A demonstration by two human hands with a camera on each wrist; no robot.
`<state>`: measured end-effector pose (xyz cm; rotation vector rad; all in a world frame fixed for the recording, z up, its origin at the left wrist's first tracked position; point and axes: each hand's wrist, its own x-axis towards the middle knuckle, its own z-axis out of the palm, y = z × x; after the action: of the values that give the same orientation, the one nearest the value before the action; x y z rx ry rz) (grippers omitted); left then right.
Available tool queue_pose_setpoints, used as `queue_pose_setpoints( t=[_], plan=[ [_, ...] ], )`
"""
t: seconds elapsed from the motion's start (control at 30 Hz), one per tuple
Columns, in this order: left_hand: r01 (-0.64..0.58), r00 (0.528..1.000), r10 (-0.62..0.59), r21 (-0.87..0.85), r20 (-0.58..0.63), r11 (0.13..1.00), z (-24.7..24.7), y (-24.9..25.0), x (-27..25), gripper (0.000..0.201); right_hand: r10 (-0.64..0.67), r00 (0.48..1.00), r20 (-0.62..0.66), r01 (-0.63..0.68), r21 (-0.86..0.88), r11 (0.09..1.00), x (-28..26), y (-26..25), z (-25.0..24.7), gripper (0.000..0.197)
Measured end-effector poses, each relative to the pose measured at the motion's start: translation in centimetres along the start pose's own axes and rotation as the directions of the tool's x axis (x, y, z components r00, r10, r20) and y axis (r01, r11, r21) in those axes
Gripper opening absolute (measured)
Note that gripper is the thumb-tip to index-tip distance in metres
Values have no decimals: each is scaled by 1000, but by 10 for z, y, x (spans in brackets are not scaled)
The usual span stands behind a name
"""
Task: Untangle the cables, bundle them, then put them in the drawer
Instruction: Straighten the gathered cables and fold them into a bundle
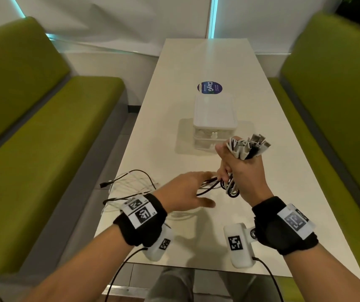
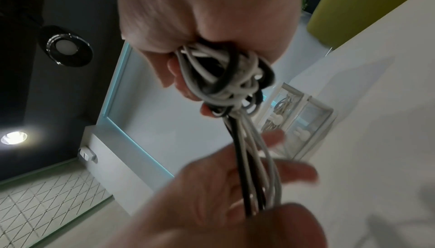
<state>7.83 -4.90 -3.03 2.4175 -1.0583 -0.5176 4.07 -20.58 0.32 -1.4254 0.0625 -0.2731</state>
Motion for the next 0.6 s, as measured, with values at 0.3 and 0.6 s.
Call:
queue_pose_setpoints(
  t=[0.3, 0.6],
  plan=[
    [104, 991, -88, 159, -102, 982, -20, -31, -20, 46, 62, 996, 60, -39, -328, 944, 3, -6, -2, 18],
    [-112, 981, 159, 339, -115, 934, -27, 0, -29, 46, 179, 936, 303, -33, -431, 902, -3, -6, 17, 19]
  ],
)
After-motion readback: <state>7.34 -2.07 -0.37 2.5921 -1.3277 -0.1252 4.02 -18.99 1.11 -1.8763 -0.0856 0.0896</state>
